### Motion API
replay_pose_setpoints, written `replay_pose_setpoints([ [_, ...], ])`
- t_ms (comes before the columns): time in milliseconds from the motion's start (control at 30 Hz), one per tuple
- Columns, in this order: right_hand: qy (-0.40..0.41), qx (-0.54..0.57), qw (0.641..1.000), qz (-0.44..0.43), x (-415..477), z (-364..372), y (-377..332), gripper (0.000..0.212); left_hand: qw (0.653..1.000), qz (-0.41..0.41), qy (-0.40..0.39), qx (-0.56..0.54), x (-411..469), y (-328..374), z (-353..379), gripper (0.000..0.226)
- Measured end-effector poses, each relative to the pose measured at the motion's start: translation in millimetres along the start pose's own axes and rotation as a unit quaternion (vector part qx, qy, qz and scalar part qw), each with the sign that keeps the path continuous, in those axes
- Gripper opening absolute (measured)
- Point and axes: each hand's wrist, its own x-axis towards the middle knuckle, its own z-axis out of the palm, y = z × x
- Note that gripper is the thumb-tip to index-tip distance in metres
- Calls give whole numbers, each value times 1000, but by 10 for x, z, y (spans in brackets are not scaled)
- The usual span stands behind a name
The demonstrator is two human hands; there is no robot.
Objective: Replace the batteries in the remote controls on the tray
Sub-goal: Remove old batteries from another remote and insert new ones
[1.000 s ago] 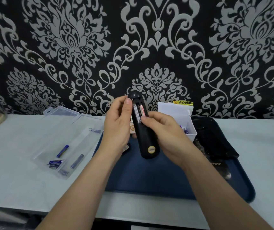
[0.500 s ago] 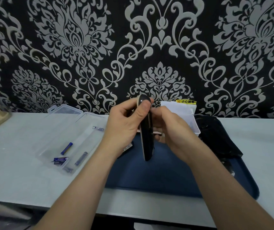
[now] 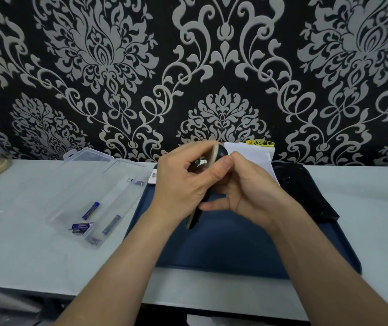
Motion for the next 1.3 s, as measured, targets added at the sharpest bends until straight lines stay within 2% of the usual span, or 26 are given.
replay_pose_setpoints([
  [600,-12,50,999,7,65,-81,98,35,998,20,-20,49,-20,-99,47,19],
  [667,-12,49,999,2,75,-61,107,31,999,-5,-11,34,3,-125,25,16],
  [767,-22,-9,999,-25,84,-66,130,21,990,-111,31,-75,60,-133,-12,12],
  [867,30,-65,995,-64,94,-76,153,17,976,-168,87,-109,86,-144,-30,19],
  [967,123,-94,983,-96,122,-52,190,18,981,-125,146,32,73,-164,-67,8],
  [1067,173,-130,967,-132,138,-5,213,13,979,-115,93,139,41,-83,-29,10],
  [1167,222,-172,946,-163,161,4,226,23,967,-138,40,213,14,28,28,17],
  [1233,235,-203,934,-177,175,-2,237,24,965,-150,33,212,20,42,30,20],
  [1300,234,-222,929,-184,175,2,239,25,970,-185,51,150,44,36,24,12],
])
